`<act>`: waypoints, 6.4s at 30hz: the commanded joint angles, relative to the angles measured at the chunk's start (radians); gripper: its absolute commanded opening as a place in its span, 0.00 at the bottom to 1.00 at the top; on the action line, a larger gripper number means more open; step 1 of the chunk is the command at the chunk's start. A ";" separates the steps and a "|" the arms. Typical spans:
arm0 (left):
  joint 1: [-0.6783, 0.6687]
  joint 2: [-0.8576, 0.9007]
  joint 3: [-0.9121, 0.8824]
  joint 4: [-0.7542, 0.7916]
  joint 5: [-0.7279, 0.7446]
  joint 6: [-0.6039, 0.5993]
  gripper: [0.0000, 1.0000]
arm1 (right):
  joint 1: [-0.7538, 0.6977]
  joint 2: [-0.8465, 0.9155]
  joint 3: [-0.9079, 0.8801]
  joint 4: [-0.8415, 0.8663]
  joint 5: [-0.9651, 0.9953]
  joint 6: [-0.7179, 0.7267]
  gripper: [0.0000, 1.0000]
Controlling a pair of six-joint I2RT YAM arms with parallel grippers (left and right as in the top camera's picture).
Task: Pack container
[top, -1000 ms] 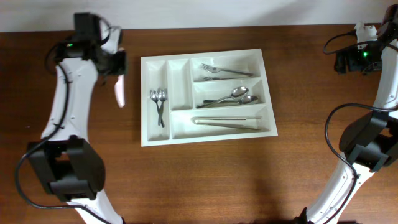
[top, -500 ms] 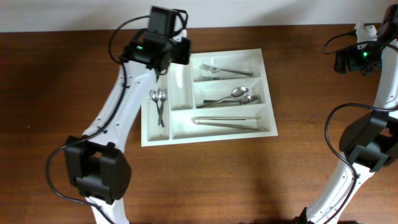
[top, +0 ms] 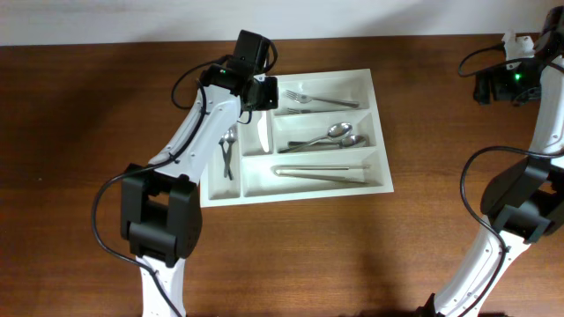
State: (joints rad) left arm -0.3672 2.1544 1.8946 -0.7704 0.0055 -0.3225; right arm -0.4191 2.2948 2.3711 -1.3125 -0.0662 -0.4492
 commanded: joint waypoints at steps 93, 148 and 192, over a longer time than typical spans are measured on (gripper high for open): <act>-0.393 -1.168 -0.348 -0.525 -0.319 -0.117 0.99 | 0.000 0.007 -0.006 0.000 -0.010 -0.003 0.99; 0.131 -1.909 -1.702 0.576 0.006 0.254 0.99 | 0.000 0.007 -0.006 0.000 -0.010 -0.003 0.99; 0.344 -2.150 -1.886 0.692 0.051 0.470 0.99 | 0.001 0.007 -0.006 0.000 -0.009 -0.003 0.99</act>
State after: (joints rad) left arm -0.0292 0.0139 0.0135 -0.0738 0.0528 0.1352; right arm -0.4191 2.2948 2.3711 -1.3125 -0.0696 -0.4484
